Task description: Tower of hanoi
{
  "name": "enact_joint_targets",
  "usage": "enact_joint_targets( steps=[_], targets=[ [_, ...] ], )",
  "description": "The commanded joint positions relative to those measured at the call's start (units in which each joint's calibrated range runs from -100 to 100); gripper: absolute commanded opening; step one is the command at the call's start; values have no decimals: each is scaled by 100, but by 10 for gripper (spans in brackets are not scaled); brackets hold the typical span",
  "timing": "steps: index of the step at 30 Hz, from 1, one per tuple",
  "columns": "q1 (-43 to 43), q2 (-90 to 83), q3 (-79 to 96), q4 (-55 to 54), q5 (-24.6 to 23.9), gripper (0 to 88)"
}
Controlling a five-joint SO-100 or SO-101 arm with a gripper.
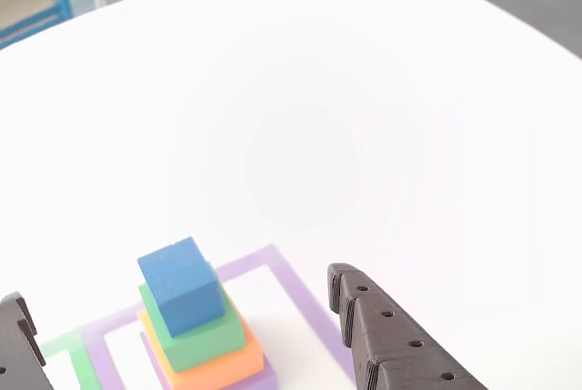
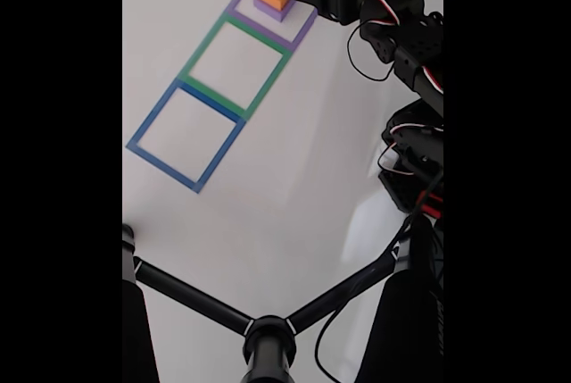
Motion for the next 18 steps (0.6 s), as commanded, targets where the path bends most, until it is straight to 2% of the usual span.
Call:
enact_joint_targets(
  steps=[1,18],
  targets=[
    [-77,514,196,-1179,39,400],
    [-183,2767,-13,-3398,39,393]
  ],
)
